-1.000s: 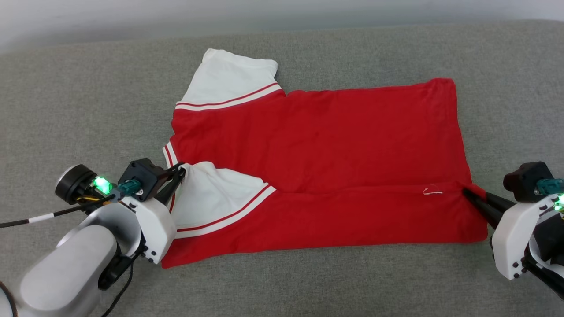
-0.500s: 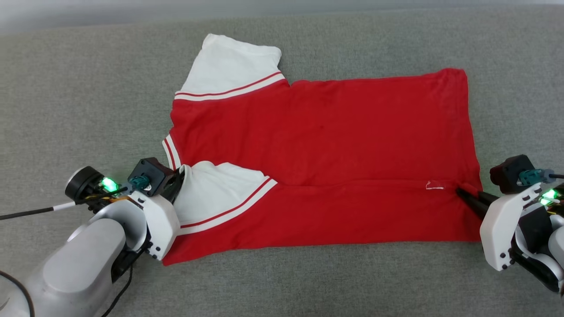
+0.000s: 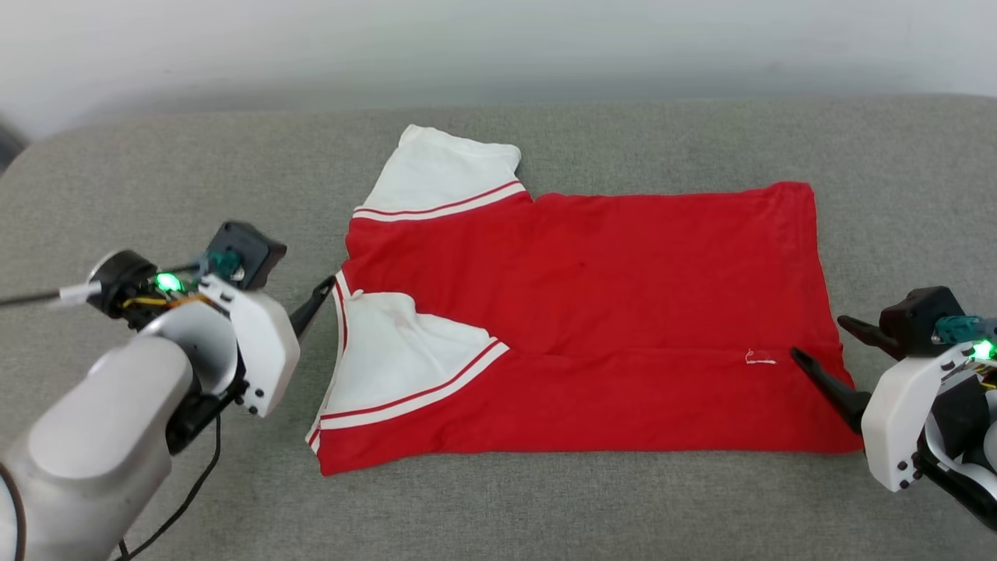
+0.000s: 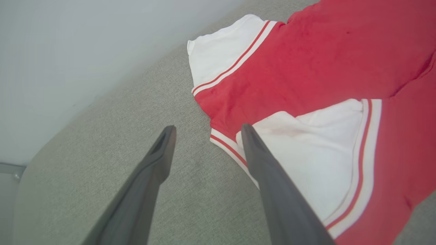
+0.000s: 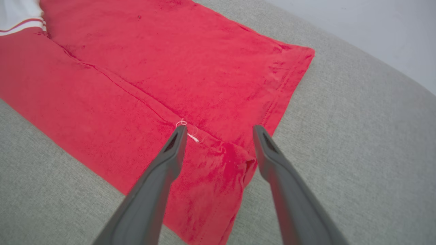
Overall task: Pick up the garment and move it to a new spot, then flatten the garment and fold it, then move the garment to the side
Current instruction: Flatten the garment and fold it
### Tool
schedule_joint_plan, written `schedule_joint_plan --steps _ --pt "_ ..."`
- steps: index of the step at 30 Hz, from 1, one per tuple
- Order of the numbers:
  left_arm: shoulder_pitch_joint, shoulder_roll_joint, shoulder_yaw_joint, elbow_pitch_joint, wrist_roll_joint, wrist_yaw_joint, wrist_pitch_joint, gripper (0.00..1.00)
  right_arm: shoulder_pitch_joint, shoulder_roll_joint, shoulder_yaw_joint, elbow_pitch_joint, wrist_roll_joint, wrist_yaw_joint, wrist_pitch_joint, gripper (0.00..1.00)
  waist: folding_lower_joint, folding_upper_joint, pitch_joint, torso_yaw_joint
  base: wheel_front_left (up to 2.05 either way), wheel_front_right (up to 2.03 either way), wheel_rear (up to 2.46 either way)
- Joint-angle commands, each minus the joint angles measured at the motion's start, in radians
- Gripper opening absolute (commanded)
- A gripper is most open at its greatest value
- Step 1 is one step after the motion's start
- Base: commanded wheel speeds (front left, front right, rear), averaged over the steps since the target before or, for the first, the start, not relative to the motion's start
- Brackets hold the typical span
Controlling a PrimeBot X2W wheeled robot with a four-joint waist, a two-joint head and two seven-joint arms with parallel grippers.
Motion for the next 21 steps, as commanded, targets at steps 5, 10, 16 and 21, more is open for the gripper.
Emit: schedule_joint_plan --steps 5,10,16,21 --pt "-0.051 0.031 -0.023 -0.097 -0.099 -0.01 0.277 1.0 0.034 0.004 -0.012 -0.024 -0.009 0.0 0.009 1.0 0.0 -0.0001 -0.027 0.009 0.0 0.0 0.0" --pt "-0.083 0.061 -0.07 -0.179 -0.224 -0.019 0.587 1.0 0.046 0.008 -0.016 -0.035 -0.011 0.0 0.024 1.0 0.0 -0.0001 -0.026 0.008 0.0 0.0 0.0" --pt "-0.103 0.081 -0.105 -0.213 -0.311 -0.02 0.8 1.0 0.034 0.018 -0.008 -0.047 -0.015 0.0 0.038 1.0 0.0 -0.0001 -0.01 -0.006 0.0 0.0 0.0" --pt "-0.085 0.07 -0.12 -0.189 -0.366 0.005 0.9 1.0 0.006 0.035 0.007 -0.045 -0.014 0.0 0.045 1.0 0.0 -0.0001 0.024 -0.038 0.0 0.0 0.0"
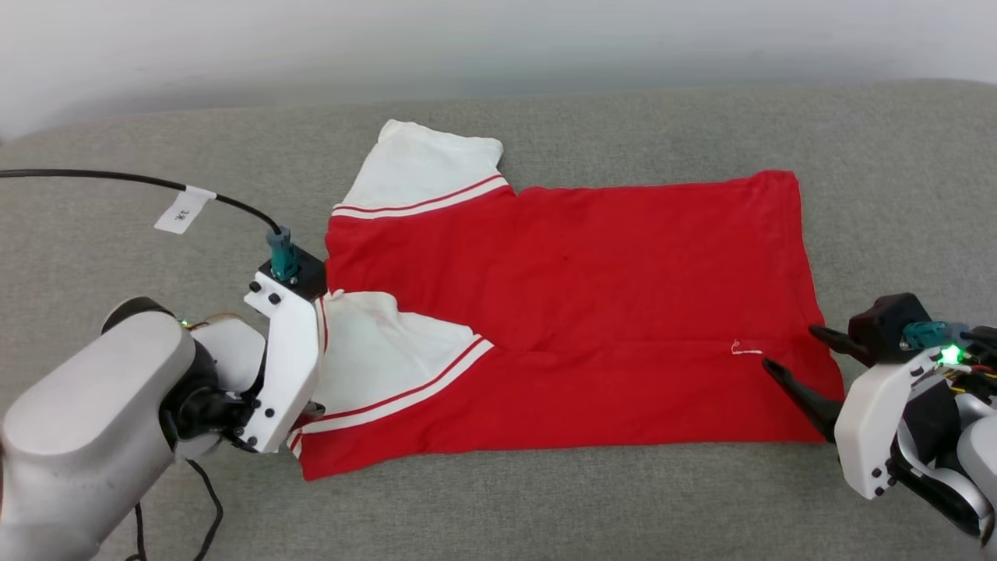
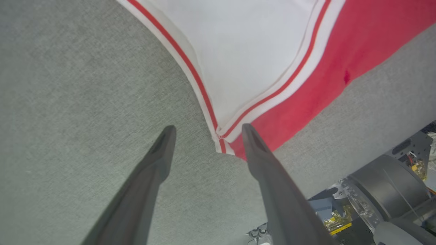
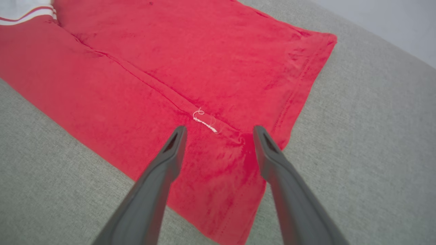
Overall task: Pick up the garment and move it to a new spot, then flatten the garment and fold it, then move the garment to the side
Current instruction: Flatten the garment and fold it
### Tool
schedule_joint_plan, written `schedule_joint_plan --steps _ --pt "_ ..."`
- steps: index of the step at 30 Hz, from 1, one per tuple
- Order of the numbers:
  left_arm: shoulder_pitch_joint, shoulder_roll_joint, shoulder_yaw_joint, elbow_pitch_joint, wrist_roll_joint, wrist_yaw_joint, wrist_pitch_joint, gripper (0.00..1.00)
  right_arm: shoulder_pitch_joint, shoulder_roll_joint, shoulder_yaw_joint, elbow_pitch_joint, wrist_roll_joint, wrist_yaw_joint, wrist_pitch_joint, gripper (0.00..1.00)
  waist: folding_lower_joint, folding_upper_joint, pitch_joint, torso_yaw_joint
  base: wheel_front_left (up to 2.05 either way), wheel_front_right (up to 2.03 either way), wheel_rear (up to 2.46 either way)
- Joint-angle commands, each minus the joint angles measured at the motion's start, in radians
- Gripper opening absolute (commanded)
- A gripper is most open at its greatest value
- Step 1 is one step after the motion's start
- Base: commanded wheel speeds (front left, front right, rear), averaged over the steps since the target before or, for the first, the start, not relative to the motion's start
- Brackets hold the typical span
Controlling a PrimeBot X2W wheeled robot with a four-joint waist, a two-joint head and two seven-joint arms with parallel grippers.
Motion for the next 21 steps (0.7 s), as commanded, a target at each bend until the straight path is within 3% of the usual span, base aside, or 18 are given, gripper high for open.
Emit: schedule_joint_plan --steps 1,13,14,15,21 --pt "0.015 -0.013 -0.006 0.011 -0.011 0.007 0.009 1.0 -0.017 0.008 0.006 0.002 0.0 0.0 0.0 1.0 0.0 -0.0001 0.021 -0.02 0.0 0.0 0.0" --pt "0.075 -0.042 -0.078 0.097 0.009 -0.006 0.0 1.0 -0.059 0.025 0.028 0.025 0.004 0.0 -0.008 1.0 0.0 -0.0001 0.077 -0.063 0.0 0.0 0.0" --pt "0.076 -0.045 -0.084 0.101 0.009 -0.01 -0.001 0.47 -0.062 0.025 0.028 0.026 0.007 0.0 -0.008 1.0 0.0 -0.0001 0.075 -0.064 0.0 0.0 0.0" --pt "0.076 -0.047 -0.088 0.104 0.007 -0.012 -0.002 0.0 -0.065 0.023 0.027 0.028 0.01 0.0 -0.009 1.0 0.0 -0.0001 0.072 -0.064 0.0 0.0 0.0" --pt "0.066 -0.031 -0.094 0.086 -0.011 -0.022 -0.026 0.0 -0.096 -0.027 0.026 0.017 0.024 0.0 0.027 1.0 0.0 -0.0001 0.027 -0.052 0.0 0.0 0.0"
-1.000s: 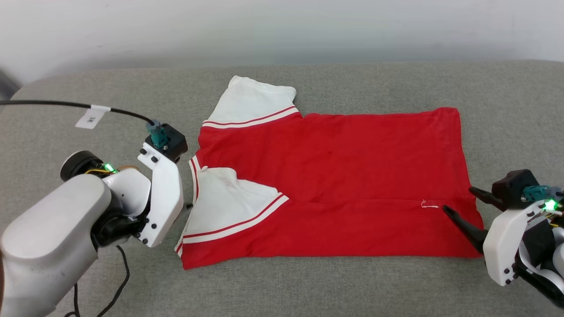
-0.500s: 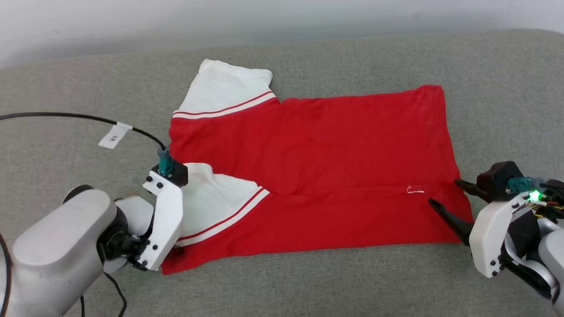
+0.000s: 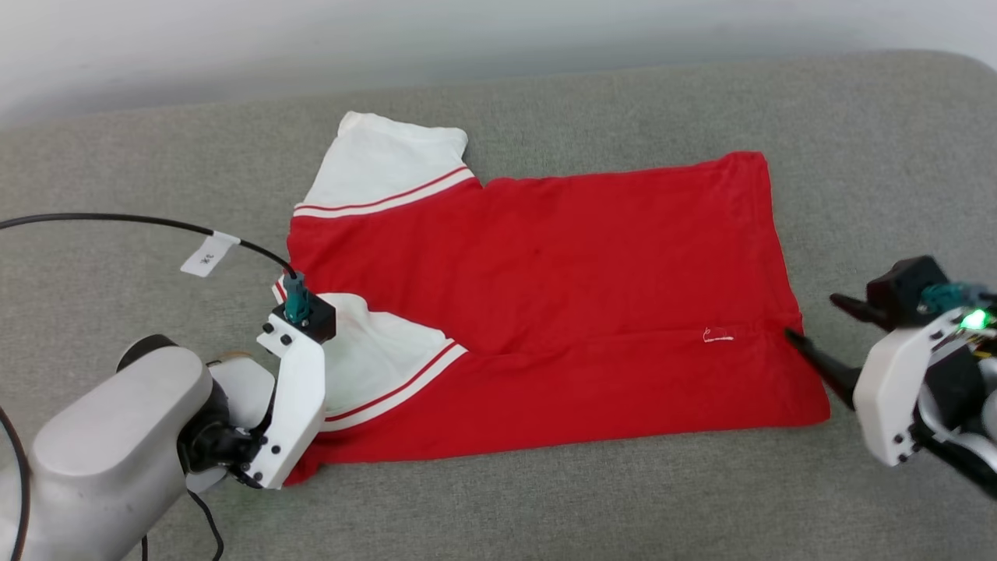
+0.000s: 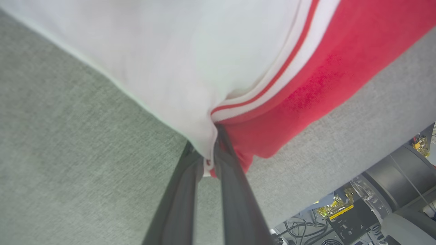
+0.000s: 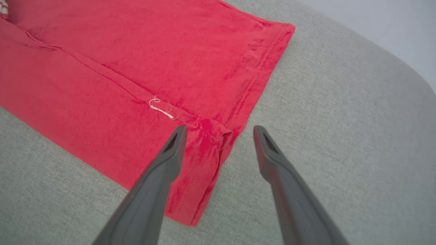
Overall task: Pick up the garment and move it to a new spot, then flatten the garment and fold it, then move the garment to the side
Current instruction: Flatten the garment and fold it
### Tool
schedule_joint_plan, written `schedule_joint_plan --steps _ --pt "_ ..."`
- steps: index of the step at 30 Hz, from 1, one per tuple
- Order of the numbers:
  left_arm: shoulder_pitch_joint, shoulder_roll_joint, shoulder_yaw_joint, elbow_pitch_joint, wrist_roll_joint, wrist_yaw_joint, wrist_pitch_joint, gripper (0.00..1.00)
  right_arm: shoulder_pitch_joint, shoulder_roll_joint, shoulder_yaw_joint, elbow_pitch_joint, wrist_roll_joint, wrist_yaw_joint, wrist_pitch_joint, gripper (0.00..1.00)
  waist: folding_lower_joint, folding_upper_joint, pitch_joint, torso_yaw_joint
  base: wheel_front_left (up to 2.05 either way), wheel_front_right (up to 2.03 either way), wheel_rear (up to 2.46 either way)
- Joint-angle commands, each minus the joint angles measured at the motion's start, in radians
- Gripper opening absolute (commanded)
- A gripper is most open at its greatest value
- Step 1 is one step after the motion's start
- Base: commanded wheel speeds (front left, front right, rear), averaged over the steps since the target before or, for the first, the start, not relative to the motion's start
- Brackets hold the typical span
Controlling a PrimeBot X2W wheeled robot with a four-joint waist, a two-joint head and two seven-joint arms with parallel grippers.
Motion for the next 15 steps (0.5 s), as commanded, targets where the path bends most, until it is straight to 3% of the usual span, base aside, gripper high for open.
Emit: schedule_joint_plan --steps 1,10,15 --pt "0.032 0.0 -0.019 0.0 -0.002 -0.004 -0.006 0.0 -0.024 -0.018 0.005 -0.012 0.011 0.0 0.016 1.0 0.0 0.0 -0.019 0.008 0.0 0.0 0.0" --pt "-0.006 0.057 -0.034 -0.103 0.002 -0.004 -0.048 0.0 -0.134 -0.183 0.099 -0.115 0.131 -0.001 0.343 1.0 0.0 0.0 -0.052 0.036 0.0 0.0 0.0" --pt "-0.028 0.065 -0.048 -0.153 0.014 -0.005 -0.064 0.0 -0.146 -0.202 0.139 -0.094 0.201 -0.001 0.484 1.0 0.0 0.0 -0.026 0.058 0.0 0.0 0.0"
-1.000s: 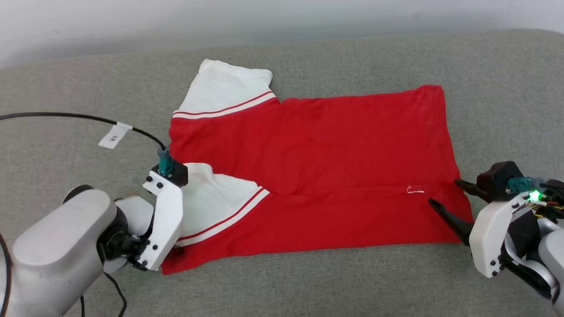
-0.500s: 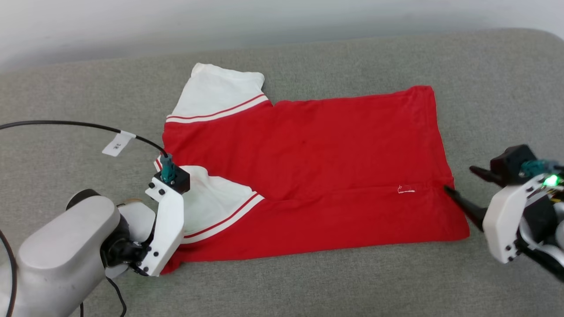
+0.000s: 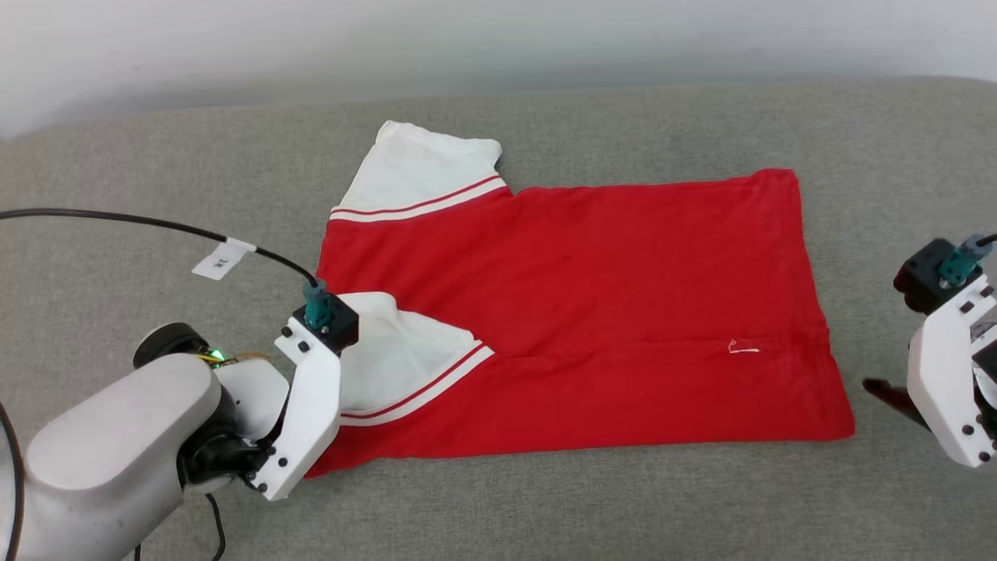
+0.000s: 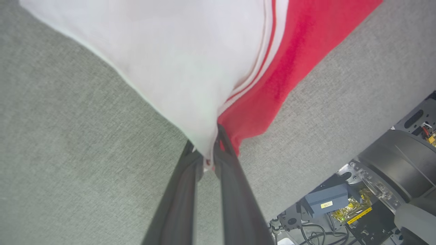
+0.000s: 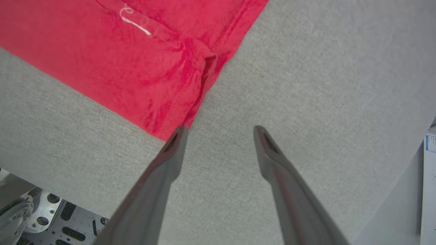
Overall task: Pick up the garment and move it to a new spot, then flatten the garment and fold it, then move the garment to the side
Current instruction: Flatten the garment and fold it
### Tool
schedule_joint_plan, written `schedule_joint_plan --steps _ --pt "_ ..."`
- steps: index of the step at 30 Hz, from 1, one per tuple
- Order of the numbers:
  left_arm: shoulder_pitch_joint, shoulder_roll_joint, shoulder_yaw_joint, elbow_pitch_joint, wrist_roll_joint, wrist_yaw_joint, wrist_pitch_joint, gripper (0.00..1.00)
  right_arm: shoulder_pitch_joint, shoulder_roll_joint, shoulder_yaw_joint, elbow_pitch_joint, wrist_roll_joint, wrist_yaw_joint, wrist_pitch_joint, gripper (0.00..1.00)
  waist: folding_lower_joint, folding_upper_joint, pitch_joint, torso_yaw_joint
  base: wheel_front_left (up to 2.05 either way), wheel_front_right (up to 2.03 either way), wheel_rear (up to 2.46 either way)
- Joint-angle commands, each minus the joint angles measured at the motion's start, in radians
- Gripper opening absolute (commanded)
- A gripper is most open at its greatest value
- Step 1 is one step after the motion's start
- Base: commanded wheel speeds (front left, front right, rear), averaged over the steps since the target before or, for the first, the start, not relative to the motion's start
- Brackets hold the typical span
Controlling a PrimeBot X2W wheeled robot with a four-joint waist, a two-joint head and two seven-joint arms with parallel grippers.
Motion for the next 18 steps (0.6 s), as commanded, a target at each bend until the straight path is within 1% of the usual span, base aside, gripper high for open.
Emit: schedule_joint_plan --steps 1,4,9,12,16,17,18 --pt "-0.015 0.002 -0.002 -0.007 0.006 0.0 -0.008 0.0 -0.006 0.009 0.008 0.015 0.011 0.0 0.019 1.0 0.0 0.0 0.016 0.012 0.0 0.0 0.0" --pt "-0.029 -0.009 -0.011 -0.023 0.012 0.0 -0.017 0.0 0.013 0.036 0.021 0.066 0.022 0.0 0.044 1.0 0.0 0.0 0.042 0.027 0.0 0.0 0.0" --pt "-0.05 -0.016 -0.024 -0.035 0.02 0.0 -0.028 0.0 0.05 0.104 0.031 0.144 0.036 0.0 0.027 1.0 0.0 0.0 0.077 0.043 0.0 0.0 0.0" --pt "-0.055 -0.012 -0.03 -0.034 0.016 0.0 -0.035 0.0 0.083 0.152 0.064 0.173 0.046 0.0 0.024 1.0 0.0 0.0 0.088 0.045 0.0 0.0 0.0" --pt "-0.048 -0.004 -0.037 -0.022 0.009 0.0 -0.05 0.0 0.092 0.178 0.094 0.188 0.05 0.0 0.008 1.0 0.0 0.0 0.092 0.039 0.0 0.0 0.0" --pt "-0.044 -0.002 -0.038 -0.017 0.006 0.0 -0.054 0.0 0.091 0.179 0.099 0.188 0.055 0.0 0.002 0.96 0.0 0.0 0.09 0.036 0.0 0.0 0.0" --pt "-0.038 0.0 -0.038 -0.01 0.001 0.0 -0.059 0.0 0.087 0.178 0.097 0.187 0.063 0.001 -0.013 0.0 0.0 0.0 0.086 0.033 0.0 0.0 0.0"
